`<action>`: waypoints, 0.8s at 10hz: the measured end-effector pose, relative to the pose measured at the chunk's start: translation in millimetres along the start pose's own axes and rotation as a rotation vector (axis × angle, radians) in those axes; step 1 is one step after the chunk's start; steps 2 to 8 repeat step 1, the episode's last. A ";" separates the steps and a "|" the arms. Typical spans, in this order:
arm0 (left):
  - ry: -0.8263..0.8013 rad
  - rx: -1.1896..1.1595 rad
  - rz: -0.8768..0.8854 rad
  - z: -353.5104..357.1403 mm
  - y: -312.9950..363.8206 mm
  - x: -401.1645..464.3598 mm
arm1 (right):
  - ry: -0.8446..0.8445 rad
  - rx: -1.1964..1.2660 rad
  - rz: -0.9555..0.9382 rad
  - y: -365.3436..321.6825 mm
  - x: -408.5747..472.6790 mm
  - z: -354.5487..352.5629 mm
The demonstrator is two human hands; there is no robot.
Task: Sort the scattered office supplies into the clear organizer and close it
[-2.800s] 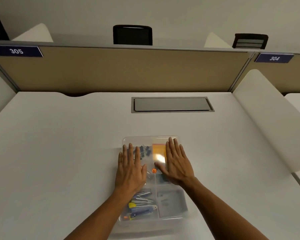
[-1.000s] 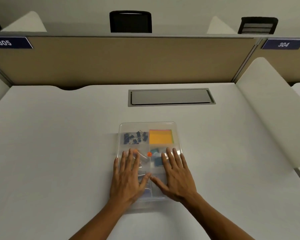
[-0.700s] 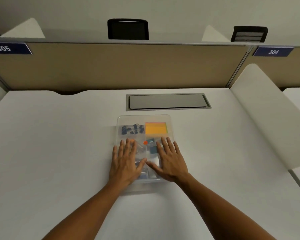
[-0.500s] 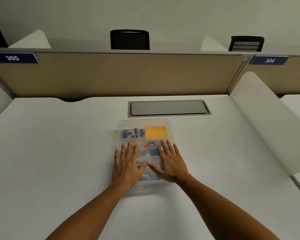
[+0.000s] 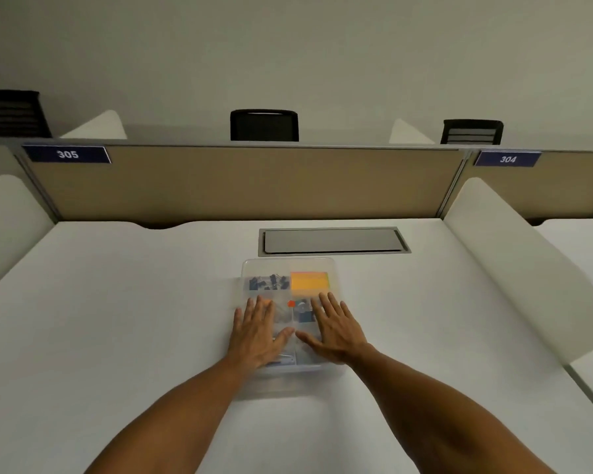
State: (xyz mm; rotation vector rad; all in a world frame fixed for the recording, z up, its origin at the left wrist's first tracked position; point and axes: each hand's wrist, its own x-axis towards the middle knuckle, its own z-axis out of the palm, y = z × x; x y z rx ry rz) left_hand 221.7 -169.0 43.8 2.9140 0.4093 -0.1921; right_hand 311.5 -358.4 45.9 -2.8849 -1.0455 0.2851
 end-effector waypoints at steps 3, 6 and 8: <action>0.011 -0.018 0.019 -21.5 -2.4 7.6 | 0.042 0.031 0.019 0.2 2.2 -12.9; 0.011 -0.018 0.019 -21.5 -2.4 7.6 | 0.042 0.031 0.019 0.2 2.2 -12.9; 0.011 -0.018 0.019 -21.5 -2.4 7.6 | 0.042 0.031 0.019 0.2 2.2 -12.9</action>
